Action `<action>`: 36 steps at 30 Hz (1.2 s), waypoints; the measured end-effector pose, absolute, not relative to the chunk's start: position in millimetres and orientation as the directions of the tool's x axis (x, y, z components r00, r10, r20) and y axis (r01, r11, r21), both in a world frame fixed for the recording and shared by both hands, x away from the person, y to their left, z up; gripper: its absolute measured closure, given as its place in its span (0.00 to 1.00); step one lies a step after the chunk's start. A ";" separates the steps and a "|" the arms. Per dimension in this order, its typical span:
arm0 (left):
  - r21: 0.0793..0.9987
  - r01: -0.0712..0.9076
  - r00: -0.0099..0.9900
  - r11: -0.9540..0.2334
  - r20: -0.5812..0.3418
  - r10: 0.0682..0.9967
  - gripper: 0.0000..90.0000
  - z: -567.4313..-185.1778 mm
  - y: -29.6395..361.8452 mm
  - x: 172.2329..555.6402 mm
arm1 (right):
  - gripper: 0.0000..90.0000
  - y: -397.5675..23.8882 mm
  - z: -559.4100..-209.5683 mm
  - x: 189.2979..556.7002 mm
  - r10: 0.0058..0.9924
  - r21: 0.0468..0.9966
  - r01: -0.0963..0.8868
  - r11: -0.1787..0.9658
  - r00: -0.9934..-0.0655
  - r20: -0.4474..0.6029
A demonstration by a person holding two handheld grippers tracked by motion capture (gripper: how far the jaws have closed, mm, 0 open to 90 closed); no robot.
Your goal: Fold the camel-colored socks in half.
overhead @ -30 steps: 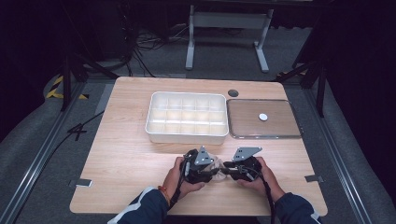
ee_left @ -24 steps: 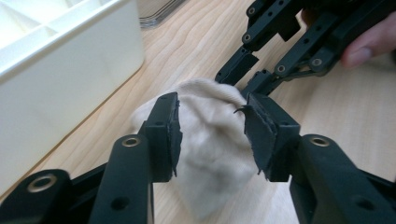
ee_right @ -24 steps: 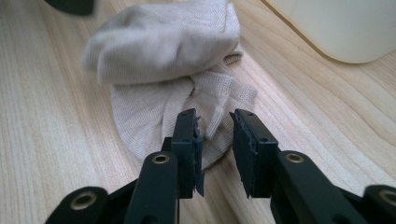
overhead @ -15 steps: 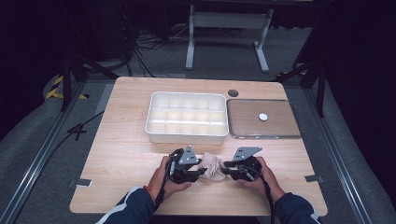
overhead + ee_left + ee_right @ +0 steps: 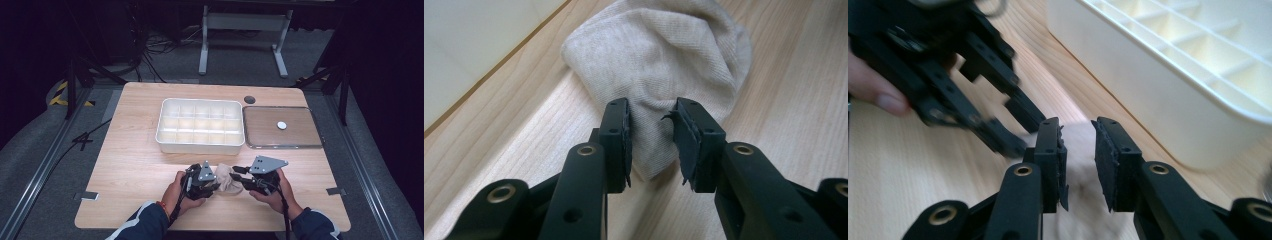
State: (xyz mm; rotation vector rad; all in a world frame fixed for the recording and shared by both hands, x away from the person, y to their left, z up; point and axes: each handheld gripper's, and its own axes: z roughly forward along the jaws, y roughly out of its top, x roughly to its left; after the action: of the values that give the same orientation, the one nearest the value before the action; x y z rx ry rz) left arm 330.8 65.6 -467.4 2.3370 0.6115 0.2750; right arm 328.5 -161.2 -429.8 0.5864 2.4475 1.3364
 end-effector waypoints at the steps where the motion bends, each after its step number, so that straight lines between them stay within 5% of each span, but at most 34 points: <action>1: 0.678 0.350 0.865 -0.647 0.031 0.500 0.75 -467.8 65.1 330.5 | 0.80 -152.2 -431.9 325.9 0.457 0.838 0.193 0.510 -0.886 -0.073; 9: 0.674 0.360 0.866 -0.645 0.017 0.500 0.75 -469.5 68.6 331.5 | 0.84 -146.8 -456.1 333.4 0.438 0.723 0.236 0.649 -0.893 -0.102; 14: 0.645 0.387 0.862 -0.659 0.002 0.507 0.74 -471.3 75.5 334.6 | 0.84 -155.8 -468.1 340.0 0.446 0.720 0.277 0.636 -0.893 -0.050; 22: 0.719 0.399 0.850 -0.570 -0.056 0.525 0.73 -462.6 86.0 337.8 | 0.85 -156.7 -469.6 341.5 0.447 0.718 0.275 0.640 -0.893 -0.057; 30: 0.708 0.461 0.822 -0.535 -0.114 0.557 0.57 -474.1 72.7 350.3 | 0.85 -156.4 -469.3 341.3 0.433 0.716 0.262 0.647 -0.899 -0.061; 36: 0.696 0.487 0.828 -0.528 -0.177 0.532 0.68 -477.4 73.2 353.1 | 0.83 -155.3 -467.5 340.5 0.437 0.706 0.260 0.659 -0.896 -0.079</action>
State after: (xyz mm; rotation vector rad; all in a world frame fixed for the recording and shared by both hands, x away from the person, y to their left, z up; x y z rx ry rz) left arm 353.1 73.2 -477.4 2.2212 0.7416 0.0727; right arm 340.5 -155.3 -467.5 0.5631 2.6355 1.0653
